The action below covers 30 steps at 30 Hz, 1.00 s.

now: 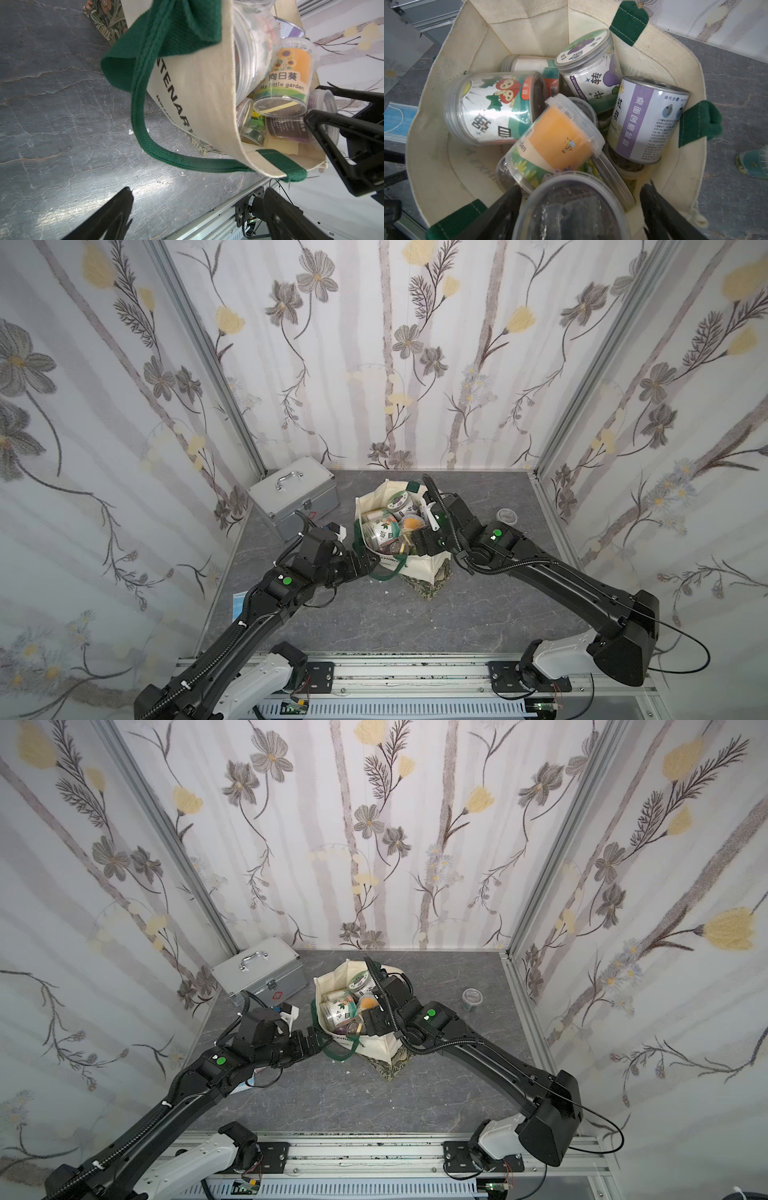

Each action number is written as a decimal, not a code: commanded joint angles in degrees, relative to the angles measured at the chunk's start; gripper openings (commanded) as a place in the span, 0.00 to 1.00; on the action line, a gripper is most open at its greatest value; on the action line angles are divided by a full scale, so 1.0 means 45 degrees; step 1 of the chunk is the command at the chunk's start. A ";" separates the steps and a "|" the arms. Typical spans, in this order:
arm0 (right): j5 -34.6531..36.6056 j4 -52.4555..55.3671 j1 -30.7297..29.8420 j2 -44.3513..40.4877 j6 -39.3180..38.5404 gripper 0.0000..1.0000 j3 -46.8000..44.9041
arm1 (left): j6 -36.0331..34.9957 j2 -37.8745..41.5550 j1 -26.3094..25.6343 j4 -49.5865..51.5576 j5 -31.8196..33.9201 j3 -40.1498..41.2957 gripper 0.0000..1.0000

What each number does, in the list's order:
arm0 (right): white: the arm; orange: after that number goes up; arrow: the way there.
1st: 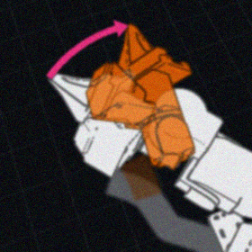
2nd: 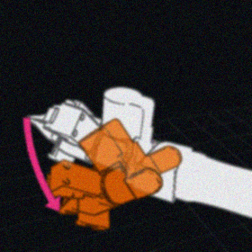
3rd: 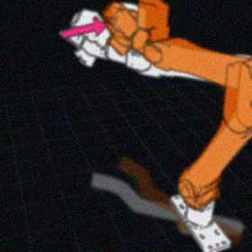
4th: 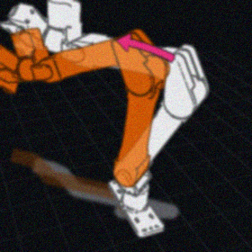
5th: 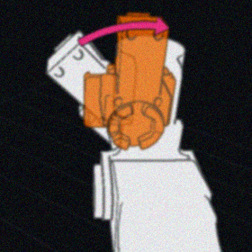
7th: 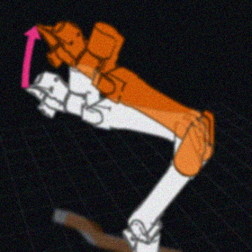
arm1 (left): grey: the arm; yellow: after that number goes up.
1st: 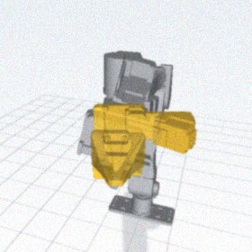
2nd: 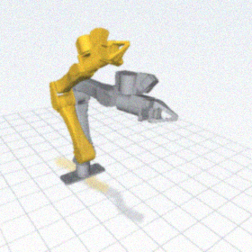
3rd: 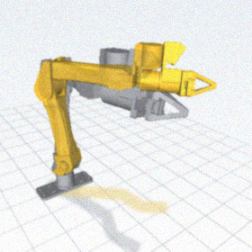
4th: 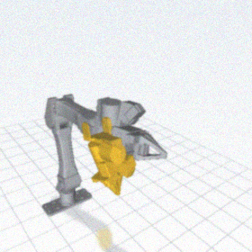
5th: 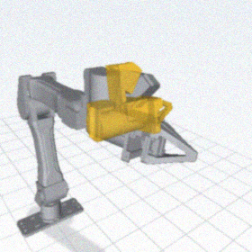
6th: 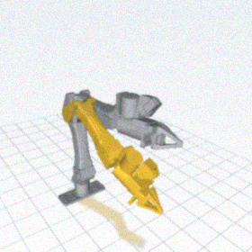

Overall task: Take out the seed jars from the canvas bag
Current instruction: Pick up the seed jar from the canvas bag.

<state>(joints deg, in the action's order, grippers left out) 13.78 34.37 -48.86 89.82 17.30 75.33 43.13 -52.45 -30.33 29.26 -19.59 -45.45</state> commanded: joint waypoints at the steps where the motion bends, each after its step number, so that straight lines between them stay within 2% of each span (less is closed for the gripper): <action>1: 0.0023 0.0116 -0.0023 0.0052 0.0198 0.93 0.0037 | -0.0014 0.0053 -0.0015 -0.0310 0.0155 0.0042 1.00; 9: -0.0077 0.0251 -0.0082 -0.0118 0.0218 0.98 -0.0059 | -0.0016 0.0008 0.0001 -0.0332 0.0175 0.0033 1.00; 18: 0.0042 0.0372 -0.0101 -0.0160 0.0238 0.99 -0.0176 | -0.0016 -0.0025 -0.0016 -0.0328 0.0185 -0.0011 1.00; 30: -0.0044 0.0330 -0.0100 -0.0178 0.0204 0.82 -0.0300 | -0.0035 -0.0372 -0.0019 -0.0402 0.0215 -0.0111 1.00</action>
<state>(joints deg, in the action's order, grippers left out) 13.76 34.96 -49.19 88.77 17.76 73.82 43.11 -53.52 -30.39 29.17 -19.11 -45.32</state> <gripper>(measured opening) 0.825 0.997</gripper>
